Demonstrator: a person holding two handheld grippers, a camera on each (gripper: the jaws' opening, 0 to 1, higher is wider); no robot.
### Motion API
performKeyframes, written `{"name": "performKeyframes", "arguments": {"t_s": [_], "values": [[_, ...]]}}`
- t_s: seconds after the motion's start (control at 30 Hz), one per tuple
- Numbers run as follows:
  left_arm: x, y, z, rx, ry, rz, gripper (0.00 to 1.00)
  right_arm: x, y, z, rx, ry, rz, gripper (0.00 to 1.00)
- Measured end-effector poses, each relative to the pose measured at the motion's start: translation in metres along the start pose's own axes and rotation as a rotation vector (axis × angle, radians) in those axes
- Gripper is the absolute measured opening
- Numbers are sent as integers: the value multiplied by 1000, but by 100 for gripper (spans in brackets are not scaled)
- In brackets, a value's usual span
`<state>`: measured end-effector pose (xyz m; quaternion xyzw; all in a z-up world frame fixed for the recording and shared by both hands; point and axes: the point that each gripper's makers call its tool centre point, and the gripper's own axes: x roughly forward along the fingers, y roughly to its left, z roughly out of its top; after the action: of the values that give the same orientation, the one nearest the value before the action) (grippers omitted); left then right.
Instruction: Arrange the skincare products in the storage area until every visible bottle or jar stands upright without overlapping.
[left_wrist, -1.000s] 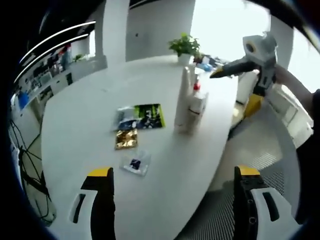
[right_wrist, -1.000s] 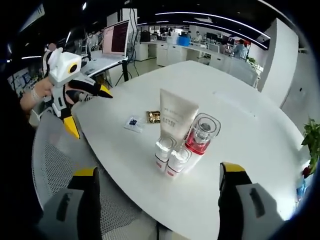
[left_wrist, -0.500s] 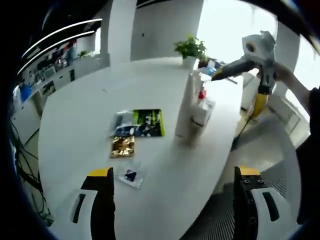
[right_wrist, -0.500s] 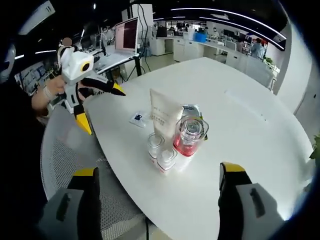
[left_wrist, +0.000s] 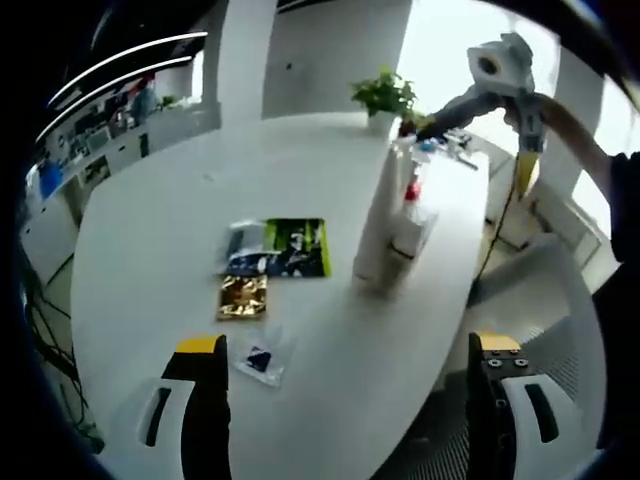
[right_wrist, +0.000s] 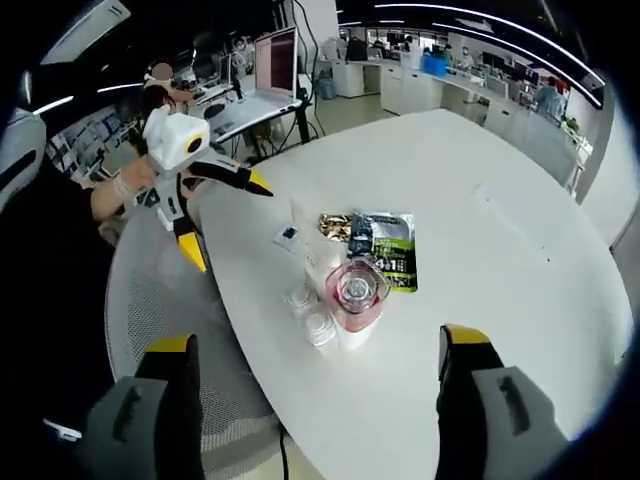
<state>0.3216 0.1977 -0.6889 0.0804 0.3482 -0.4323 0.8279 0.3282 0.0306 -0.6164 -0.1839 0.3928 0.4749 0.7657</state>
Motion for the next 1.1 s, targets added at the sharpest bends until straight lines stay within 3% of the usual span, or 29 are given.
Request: {"name": "performKeyframes", "arguments": {"t_s": [0.43,0.8,0.9,1.1], "values": [[9,7,5,-10,8,-13,97,-22,-35,34,-53,26,44,100],[19,15,9,-16,26,-29,97,-25,-70,61,-39,15,44,100],[22,18,10,-19,28,-32,97,-23,-84,73,-29,7,34,100],[30,24,15,-41,21,-40,96,-6,-109,79,-10,30,17,99]]}}
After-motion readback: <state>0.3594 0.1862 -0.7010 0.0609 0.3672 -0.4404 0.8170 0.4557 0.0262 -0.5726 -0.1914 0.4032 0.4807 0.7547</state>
